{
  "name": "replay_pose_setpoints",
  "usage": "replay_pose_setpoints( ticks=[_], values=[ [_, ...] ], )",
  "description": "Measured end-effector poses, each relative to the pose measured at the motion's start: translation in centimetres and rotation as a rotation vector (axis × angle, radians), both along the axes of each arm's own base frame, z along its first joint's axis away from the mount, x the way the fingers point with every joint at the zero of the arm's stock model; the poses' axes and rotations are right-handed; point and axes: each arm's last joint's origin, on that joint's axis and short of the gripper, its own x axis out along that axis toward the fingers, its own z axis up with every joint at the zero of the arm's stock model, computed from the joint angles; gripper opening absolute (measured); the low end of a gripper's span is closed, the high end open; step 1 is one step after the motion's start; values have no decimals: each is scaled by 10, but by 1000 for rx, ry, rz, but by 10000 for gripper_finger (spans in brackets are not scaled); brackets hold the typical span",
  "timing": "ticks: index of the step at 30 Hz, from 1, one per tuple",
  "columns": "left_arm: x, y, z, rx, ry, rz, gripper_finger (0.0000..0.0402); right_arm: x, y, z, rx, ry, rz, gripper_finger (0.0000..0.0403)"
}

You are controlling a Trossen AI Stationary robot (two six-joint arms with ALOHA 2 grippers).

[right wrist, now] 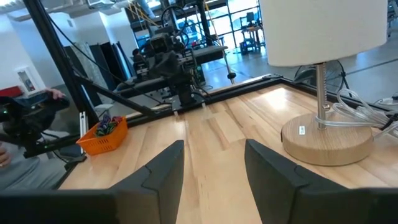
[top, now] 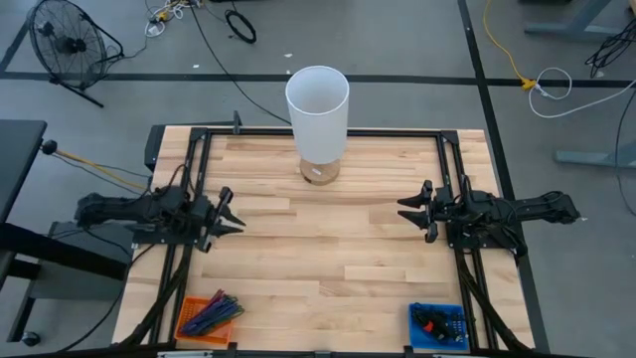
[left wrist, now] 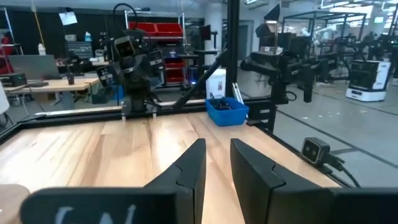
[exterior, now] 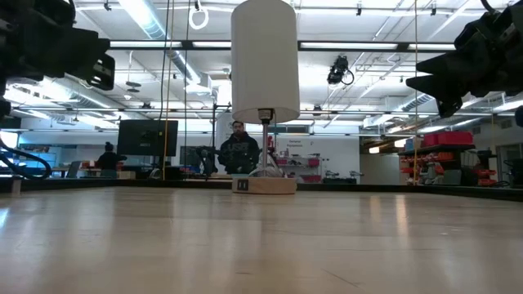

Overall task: Pick & Place USB Port
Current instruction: Return to Home Position

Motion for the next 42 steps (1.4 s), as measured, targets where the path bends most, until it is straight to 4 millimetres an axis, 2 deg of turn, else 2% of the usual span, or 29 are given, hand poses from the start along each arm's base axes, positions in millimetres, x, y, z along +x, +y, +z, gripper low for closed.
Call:
replay_pose_setpoints(
  ticks=[42],
  values=[
    [1,1,1,-9,-6,32,78,0,0,0,0,-3,1,169]
  ],
)
